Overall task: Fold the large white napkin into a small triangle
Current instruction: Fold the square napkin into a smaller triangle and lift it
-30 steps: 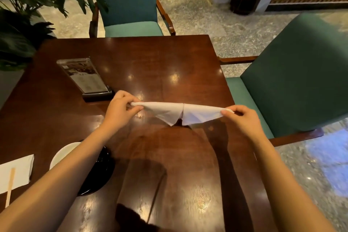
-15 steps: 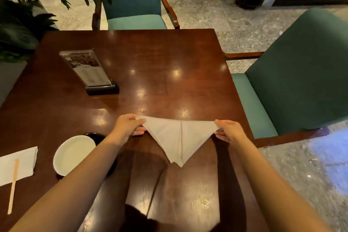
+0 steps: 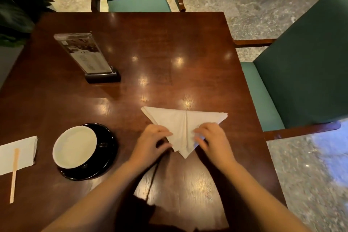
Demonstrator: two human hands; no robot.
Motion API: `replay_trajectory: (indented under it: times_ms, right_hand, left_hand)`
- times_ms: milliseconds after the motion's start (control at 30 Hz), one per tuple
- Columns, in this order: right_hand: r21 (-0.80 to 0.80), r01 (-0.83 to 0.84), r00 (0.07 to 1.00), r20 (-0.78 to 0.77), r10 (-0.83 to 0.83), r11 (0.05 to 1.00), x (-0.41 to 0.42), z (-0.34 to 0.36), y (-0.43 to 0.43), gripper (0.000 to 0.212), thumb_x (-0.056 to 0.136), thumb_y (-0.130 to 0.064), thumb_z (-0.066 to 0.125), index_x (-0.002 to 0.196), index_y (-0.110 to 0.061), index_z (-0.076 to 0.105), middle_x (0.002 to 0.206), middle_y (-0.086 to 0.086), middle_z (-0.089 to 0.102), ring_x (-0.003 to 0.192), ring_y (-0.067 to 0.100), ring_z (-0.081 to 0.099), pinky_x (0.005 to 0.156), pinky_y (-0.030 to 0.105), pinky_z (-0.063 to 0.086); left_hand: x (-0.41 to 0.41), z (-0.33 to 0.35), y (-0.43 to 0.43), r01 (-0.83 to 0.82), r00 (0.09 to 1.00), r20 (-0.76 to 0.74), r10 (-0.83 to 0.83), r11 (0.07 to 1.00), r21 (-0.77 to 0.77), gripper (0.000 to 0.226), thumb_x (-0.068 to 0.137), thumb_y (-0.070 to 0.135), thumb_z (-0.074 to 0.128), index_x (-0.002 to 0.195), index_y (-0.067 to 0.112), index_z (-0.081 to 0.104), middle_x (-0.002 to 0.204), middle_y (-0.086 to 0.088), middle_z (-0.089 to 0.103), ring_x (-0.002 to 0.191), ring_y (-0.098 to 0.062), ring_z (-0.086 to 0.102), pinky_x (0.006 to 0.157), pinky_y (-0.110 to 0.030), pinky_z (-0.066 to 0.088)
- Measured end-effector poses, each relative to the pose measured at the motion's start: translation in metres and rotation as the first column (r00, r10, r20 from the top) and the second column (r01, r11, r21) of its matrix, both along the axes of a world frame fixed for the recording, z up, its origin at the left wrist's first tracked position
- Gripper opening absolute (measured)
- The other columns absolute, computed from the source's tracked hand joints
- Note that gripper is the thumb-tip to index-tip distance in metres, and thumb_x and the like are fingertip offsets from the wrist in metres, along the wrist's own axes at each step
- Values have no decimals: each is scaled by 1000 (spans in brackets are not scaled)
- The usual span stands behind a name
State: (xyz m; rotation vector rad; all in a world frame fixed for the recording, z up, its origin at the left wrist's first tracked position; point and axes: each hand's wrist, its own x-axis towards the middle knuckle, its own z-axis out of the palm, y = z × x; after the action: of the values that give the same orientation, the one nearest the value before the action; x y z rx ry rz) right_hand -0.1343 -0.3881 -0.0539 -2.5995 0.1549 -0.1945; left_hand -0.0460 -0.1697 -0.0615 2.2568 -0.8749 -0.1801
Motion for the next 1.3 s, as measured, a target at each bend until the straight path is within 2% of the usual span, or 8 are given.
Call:
replay_trajectory:
  times_ms: [167, 367, 500, 633, 800, 967, 1100, 1300]
  right_hand:
    - [-26, -140, 986, -97, 137, 990, -14, -19, 21, 34, 79, -34, 69, 106, -14, 63, 105, -1, 58, 96, 18, 50, 83, 28, 45]
    - [-33, -4, 1000, 28, 5, 999, -19, -21, 28, 6, 83, -17, 68, 87, -12, 66, 88, -1, 58, 84, 17, 49, 66, 30, 49]
    - [-30, 36, 998, 58, -34, 999, -17, -19, 42, 22, 89, -28, 51, 83, -13, 66, 82, -2, 58, 78, 15, 48, 67, 24, 41]
    - [55, 83, 996, 10, -84, 995, -18, -28, 52, 13, 88, -23, 57, 87, -14, 67, 83, -2, 59, 81, 14, 50, 69, 25, 45]
    - [193, 129, 991, 1, -132, 973, -25, -25, 53, 22, 91, -22, 49, 95, -14, 69, 88, -2, 64, 88, 10, 52, 81, 12, 37]
    - [258, 203, 979, -35, -201, 944, -22, -29, 53, 10, 84, -5, 64, 86, -15, 68, 84, -4, 61, 86, 10, 51, 78, 15, 40]
    - [264, 264, 964, -30, -265, 928, -20, -29, 57, 9, 81, -7, 67, 81, -16, 66, 83, -10, 51, 86, 4, 42, 77, 8, 35]
    - [312, 330, 941, -39, -335, 891, -21, -32, 62, 11, 83, -12, 69, 74, -18, 64, 77, -9, 53, 83, 9, 45, 73, 12, 37]
  left_hand:
    - [-20, -21, -8, 76, 995, 59, -78, 996, 43, 30, 71, 22, 80, 99, 15, 71, 104, 4, 65, 102, -8, 46, 86, -23, 44]
    - [-27, -20, -19, 63, 989, 135, -60, 998, -21, 17, 85, 25, 61, 85, 12, 72, 88, 4, 67, 88, -11, 54, 77, -23, 46]
    - [-32, -19, -23, 67, 986, 155, -57, 996, -59, 6, 85, 15, 66, 83, 10, 70, 87, 3, 66, 83, -13, 56, 73, -26, 47]
    - [-34, -24, -20, 85, 986, 145, -79, 996, -36, 7, 83, 15, 68, 89, 10, 69, 92, 2, 65, 88, -13, 54, 76, -25, 47]
    - [-31, -25, -22, 125, 982, 143, -123, 992, -6, 18, 83, 21, 66, 96, 8, 69, 94, 0, 65, 89, -15, 53, 79, -24, 45]
    - [-26, -24, -23, 173, 944, 279, -176, 984, 35, 15, 88, 19, 60, 87, 9, 71, 85, 0, 67, 78, -19, 58, 68, -31, 45]
    - [-30, -26, -25, 168, 934, 317, -168, 985, 25, 10, 88, 15, 63, 88, 7, 70, 83, -2, 66, 74, -21, 57, 63, -34, 47]
    - [-32, -29, -24, 201, 908, 369, -197, 979, 28, 10, 87, 13, 65, 94, 6, 69, 78, -3, 63, 72, -20, 53, 64, -32, 47]
